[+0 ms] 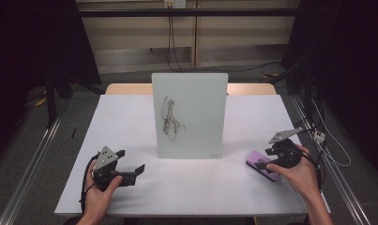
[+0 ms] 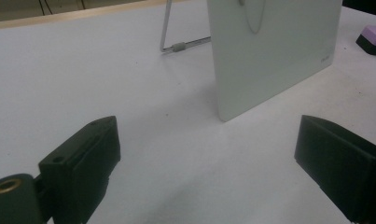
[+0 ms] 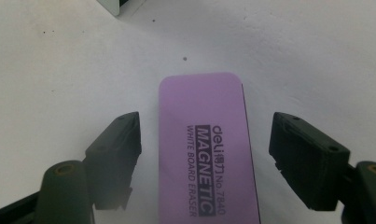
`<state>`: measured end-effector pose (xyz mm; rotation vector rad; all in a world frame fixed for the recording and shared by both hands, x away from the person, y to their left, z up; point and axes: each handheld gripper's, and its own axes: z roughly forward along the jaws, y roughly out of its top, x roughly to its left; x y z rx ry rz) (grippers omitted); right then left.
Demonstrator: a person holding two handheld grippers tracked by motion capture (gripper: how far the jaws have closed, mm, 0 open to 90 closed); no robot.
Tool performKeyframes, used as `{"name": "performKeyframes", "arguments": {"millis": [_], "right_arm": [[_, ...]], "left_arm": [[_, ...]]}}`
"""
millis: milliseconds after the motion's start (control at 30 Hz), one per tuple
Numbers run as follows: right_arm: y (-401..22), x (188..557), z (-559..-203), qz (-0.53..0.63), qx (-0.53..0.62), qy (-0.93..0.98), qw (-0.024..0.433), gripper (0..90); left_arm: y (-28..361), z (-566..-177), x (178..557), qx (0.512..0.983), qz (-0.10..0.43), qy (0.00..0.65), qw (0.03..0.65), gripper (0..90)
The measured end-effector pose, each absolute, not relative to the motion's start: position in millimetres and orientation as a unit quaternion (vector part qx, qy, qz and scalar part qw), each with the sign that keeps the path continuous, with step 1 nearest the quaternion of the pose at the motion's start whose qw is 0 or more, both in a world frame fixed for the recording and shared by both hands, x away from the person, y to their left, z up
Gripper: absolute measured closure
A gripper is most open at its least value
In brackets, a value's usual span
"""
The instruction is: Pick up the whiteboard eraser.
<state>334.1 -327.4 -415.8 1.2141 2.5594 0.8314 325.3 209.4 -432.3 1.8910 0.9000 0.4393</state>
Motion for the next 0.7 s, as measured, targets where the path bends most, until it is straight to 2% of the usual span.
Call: {"name": "performKeyframes", "arguments": {"millis": [300, 467, 633, 700], "right_arm": [[-327, 330, -421, 0.242, 0.402, 0.877, 0.102, 32.2], [-326, 331, -422, 0.232, 0.398, 0.883, 0.094, 32.6], [-322, 333, -427, 0.221, 0.392, 0.889, 0.088, 41.1], [-321, 333, -426, 0.215, 0.393, 0.890, 0.087, 41.2]], "left_arm": [[210, -432, 325, 0.774, 0.179, 0.372, 0.481, 6.9], [212, -433, 325, 0.774, 0.178, 0.372, 0.480, 6.9], [213, -433, 326, 0.775, 0.179, 0.372, 0.479, 6.9], [213, -433, 325, 0.775, 0.179, 0.371, 0.478, 6.9]]}}
